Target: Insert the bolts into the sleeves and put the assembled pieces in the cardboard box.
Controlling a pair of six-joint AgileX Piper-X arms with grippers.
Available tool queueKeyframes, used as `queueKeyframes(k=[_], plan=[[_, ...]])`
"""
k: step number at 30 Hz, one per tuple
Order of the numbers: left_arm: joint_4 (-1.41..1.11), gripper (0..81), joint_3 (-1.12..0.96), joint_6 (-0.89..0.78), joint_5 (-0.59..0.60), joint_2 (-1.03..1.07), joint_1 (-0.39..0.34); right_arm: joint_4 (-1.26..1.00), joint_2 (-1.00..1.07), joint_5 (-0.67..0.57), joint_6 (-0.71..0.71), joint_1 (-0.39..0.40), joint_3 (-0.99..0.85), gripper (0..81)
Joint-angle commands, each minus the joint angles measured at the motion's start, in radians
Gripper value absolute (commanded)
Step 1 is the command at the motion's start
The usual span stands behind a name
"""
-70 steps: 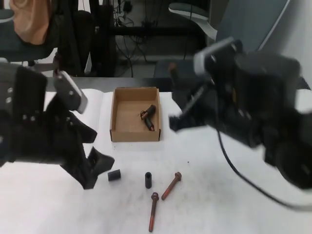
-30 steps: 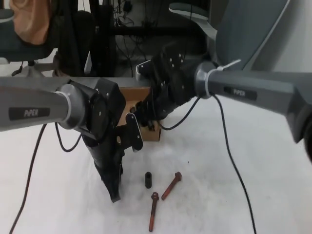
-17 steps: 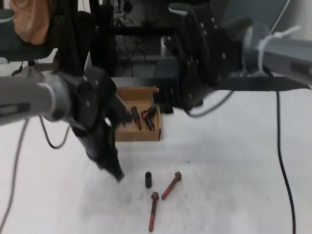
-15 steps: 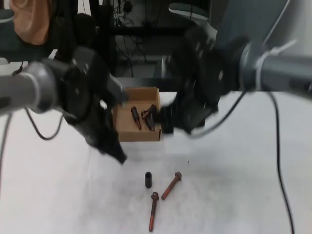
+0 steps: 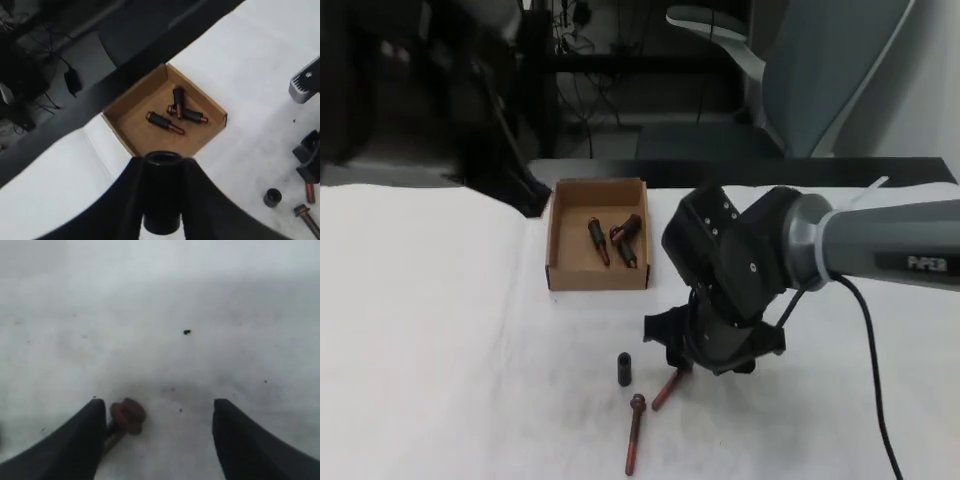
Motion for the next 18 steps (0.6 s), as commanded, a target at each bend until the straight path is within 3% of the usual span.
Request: queueKeyframes(k=[1, 3, 4, 6, 8, 15, 17, 18], plan=[[-0.008, 1.8, 0.022, -0.006, 0.002, -0.064, 0.000, 0.011, 0.033, -0.006, 0.018, -0.003, 0.004, 57.5], [-0.008, 1.8, 0.053, -0.006, 0.002, -0.096, 0.000, 0.009, 0.055, -0.006, 0.020, -0.003, 0.004, 52.5], [-0.008, 1.8, 0.072, -0.008, 0.002, -0.110, 0.000, 0.009, 0.066, -0.008, 0.025, -0.003, 0.004, 45.9], [-0.008, 1.8, 0.111, -0.017, 0.002, -0.131, 0.000, 0.010, 0.083, -0.044, 0.025, -0.003, 0.004, 28.4], [-0.008, 1.8, 0.158, -0.039, 0.009, -0.149, 0.000, 0.010, 0.090, -0.080, 0.020, 0.000, 0.004, 2.4], [-0.209, 1.8, 0.371, -0.184, 0.121, -0.261, 0.000, 0.019, 0.030, -0.114, -0.091, 0.009, 0.002, 0.8], [-0.240, 1.8, 0.399, -0.200, 0.120, -0.310, 0.000, 0.038, -0.004, -0.123, -0.115, 0.009, 0.002, 8.3], [-0.241, 1.8, 0.403, -0.209, 0.120, -0.327, 0.000, 0.047, -0.019, -0.128, -0.115, 0.009, 0.002, 16.0]])
